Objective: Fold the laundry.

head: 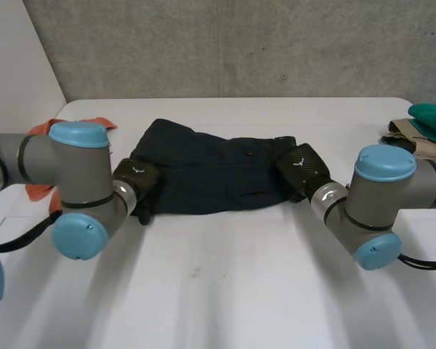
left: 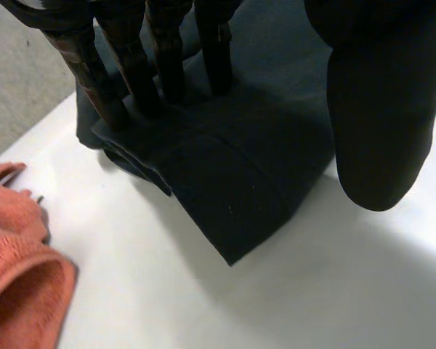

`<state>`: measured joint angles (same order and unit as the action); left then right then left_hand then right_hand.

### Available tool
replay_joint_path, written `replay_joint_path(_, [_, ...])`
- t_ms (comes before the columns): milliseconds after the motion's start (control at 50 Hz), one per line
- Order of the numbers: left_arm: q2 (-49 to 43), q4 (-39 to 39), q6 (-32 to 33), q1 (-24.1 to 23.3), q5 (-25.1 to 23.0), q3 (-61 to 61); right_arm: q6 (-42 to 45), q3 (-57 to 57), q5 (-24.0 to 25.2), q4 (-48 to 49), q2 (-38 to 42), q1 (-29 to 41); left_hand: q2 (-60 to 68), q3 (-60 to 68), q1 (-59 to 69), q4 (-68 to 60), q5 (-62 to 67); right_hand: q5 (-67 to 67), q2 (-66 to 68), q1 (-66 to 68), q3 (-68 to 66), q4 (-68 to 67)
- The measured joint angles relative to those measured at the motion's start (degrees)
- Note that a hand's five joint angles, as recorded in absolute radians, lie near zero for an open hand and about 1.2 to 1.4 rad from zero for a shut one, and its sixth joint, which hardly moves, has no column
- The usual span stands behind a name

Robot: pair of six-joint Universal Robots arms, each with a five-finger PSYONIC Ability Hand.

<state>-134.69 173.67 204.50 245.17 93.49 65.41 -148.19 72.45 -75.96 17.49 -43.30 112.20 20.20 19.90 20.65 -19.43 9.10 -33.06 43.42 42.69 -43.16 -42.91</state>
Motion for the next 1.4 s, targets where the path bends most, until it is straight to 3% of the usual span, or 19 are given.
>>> replay_joint_path(60, [-1.77,1.56,2.29,-0.48,1.08,-2.08,0.72,-0.72,-0.45,2.40,1.02,0.28,3.46,3.78,3.49,-3.95,4.40,-18.87,19.08,16.73,-19.36,-19.55])
replay_joint_path(100, [-2.30,2.34,3.21,-0.64,1.41,-2.52,0.90,-0.89,-0.55,3.14,1.20,0.38,7.36,7.91,7.66,-7.84,8.33,-22.69,23.24,20.32,-23.25,-23.64])
replay_joint_path(180, [-3.21,5.95,6.23,-1.05,2.28,-2.99,1.07,-1.35,-1.07,4.78,0.88,0.86,43.96,43.33,45.28,-44.12,43.83,-24.42,23.91,20.73,-24.47,-25.41])
replay_joint_path(220, [-2.78,7.55,7.24,-1.15,2.46,-2.77,0.62,-1.44,-1.54,4.61,-0.32,1.03,47.84,47.62,46.10,-48.62,46.86,-24.42,23.91,20.73,-24.47,-25.41])
replay_joint_path(360, [2.91,10.00,8.16,-1.06,1.80,-0.91,-2.43,-1.58,-2.86,1.27,-6.62,0.99,48.05,48.00,46.10,-49.17,46.86,-24.42,23.91,20.73,-24.80,-25.53])
replay_joint_path(420, [9.65,9.90,7.26,-0.72,0.35,0.52,-4.47,-2.19,-3.33,-1.89,-11.05,0.69,48.05,48.00,46.10,-49.17,46.86,-24.42,23.91,20.73,-24.80,-25.59])
replay_joint_path(560, [29.83,3.41,1.58,0.86,-5.66,-0.71,-10.42,-8.98,-4.51,-14.34,-24.32,-1.17,48.11,48.04,46.10,-49.19,46.86,-24.48,23.91,21.56,-24.98,-25.60])
replay_joint_path(640, [35.66,-2.73,-2.42,1.65,-8.49,-4.34,-13.18,-14.32,-4.56,-19.97,-27.98,-1.86,48.11,48.26,46.10,-49.20,46.86,-24.92,23.91,21.56,-24.98,-25.60])
replay_joint_path(760, [35.29,-9.66,-6.98,1.96,-9.94,-10.40,-14.92,-21.09,-4.57,-25.85,-27.97,-2.28,48.11,48.36,46.10,-49.20,47.71,-24.99,23.91,21.56,-24.98,-25.61])
replay_joint_path(920, [23.12,-11.43,-7.83,1.58,-7.63,-19.23,-13.61,-24.79,-5.22,-28.55,-20.52,-2.30,48.12,48.36,46.10,-49.21,47.71,-24.99,23.91,21.56,-24.98,-25.61])
replay_joint_path(1060, [10.72,-6.74,-8.91,0.58,-7.54,-35.91,-10.98,-31.05,-8.81,-18.03,-10.99,-0.73,48.16,48.36,46.10,-49.29,47.71,-24.99,23.91,21.56,-25.08,-25.62])
replay_joint_path(1200, [8.94,3.72,-14.10,0.48,-4.49,-50.23,-12.49,-36.39,-13.12,8.08,-9.18,0.51,48.17,48.36,46.10,-49.41,47.71,-24.99,23.91,21.56,-25.17,-25.63])
replay_joint_path(1280, [10.78,5.76,-15.71,0.63,-2.29,-49.35,-14.67,-35.86,-13.11,17.45,-10.64,0.91,48.17,48.36,46.10,-49.41,47.71,-25.00,23.91,21.56,-25.18,-25.63])
replay_joint_path(1400, [14.90,5.85,-16.17,1.23,-1.50,-38.10,-15.93,-34.02,-12.38,16.27,-11.15,0.99,48.17,48.36,46.10,-49.41,47.71,-25.25,23.91,21.56,-25.17,-25.63])
